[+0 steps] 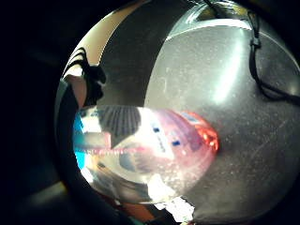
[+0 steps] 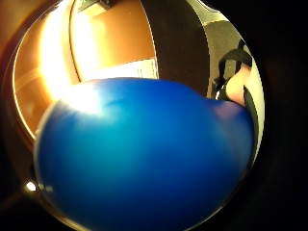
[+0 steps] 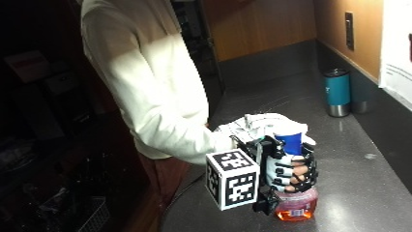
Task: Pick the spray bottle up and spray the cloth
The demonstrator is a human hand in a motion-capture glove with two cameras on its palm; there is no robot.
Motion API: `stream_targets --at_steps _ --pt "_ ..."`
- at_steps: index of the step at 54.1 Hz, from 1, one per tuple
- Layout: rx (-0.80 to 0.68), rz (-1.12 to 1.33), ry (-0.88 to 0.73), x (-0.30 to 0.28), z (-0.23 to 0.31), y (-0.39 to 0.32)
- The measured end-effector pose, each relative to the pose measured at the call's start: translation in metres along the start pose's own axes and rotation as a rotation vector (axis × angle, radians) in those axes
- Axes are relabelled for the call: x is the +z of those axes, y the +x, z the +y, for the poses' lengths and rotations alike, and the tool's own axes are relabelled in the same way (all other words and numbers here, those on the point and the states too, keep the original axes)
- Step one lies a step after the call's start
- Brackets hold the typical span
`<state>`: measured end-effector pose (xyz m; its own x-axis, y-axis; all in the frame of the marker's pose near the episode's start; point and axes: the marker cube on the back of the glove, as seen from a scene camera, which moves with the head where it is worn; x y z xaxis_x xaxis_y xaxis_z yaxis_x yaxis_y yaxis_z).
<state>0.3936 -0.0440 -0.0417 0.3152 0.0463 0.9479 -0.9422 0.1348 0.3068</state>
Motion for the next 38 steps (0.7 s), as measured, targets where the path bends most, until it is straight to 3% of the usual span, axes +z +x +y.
stream_targets --at_steps 18,38 --pt "-0.085 0.145 -0.074 0.019 -0.002 -0.013" --pt "-0.397 0.421 -0.379 0.037 0.046 -0.07"
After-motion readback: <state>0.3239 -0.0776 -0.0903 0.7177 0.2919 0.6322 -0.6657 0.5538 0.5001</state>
